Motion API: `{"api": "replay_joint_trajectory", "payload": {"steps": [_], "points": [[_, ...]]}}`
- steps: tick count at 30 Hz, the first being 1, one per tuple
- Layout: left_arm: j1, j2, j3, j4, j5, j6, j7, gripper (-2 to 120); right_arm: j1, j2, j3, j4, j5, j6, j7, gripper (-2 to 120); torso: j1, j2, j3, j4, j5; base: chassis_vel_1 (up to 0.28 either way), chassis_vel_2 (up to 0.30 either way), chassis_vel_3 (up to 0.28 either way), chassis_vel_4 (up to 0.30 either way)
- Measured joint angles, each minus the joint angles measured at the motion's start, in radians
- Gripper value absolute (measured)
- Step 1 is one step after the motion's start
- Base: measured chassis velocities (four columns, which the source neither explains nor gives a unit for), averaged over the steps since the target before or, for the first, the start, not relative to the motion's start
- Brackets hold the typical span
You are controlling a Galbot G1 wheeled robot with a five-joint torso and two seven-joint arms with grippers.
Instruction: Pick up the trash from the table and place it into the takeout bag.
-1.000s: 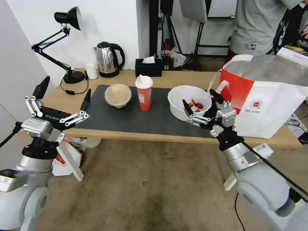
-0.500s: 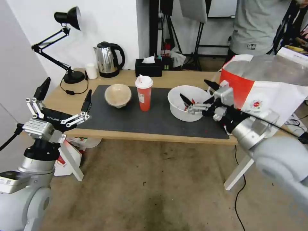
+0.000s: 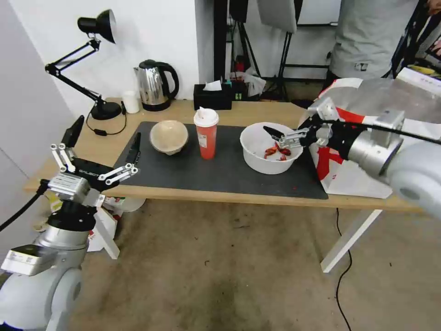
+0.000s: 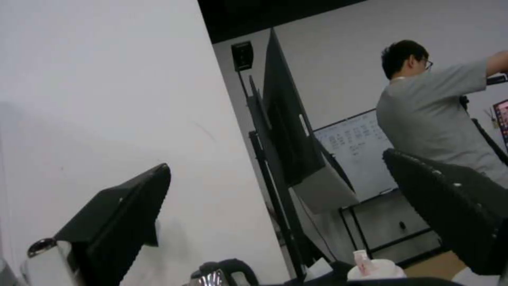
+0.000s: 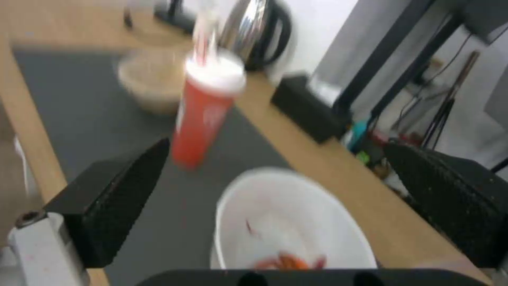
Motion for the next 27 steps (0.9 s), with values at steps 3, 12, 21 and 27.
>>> {"api": "replay_joint_trajectory", "payload": {"steps": [3, 12, 21, 27], "points": [[-0.008, 0.001, 0.006, 0.006, 0.001, -0.001, 0.000, 100, 0.052, 0.008, -0.058, -0.023, -0.049, -0.045, -0.038, 100, 0.000, 0.000, 0.000, 0.0000, 0.0000, 0.000, 0.000, 0.000, 0.000], [-0.029, 0.002, 0.047, 0.025, 0.016, -0.001, 0.000, 100, 0.104, 0.003, -0.141, -0.085, -0.130, -0.101, -0.146, 100, 0.000, 0.000, 0.000, -0.0001, 0.0000, 0.000, 0.000, 0.000, 0.000], [-0.068, 0.003, 0.111, 0.054, 0.031, 0.001, 0.000, 100, 0.110, -0.021, -0.171, -0.101, -0.153, -0.111, -0.173, 100, 0.000, 0.000, 0.000, 0.0000, 0.0001, 0.000, 0.000, 0.000, 0.000], [-0.086, 0.003, 0.136, 0.066, 0.036, 0.002, 0.000, 100, 0.128, -0.043, -0.195, -0.088, -0.144, -0.121, -0.181, 100, 0.000, 0.000, 0.000, -0.0002, 0.0000, 0.000, 0.000, 0.000, 0.000]]}}
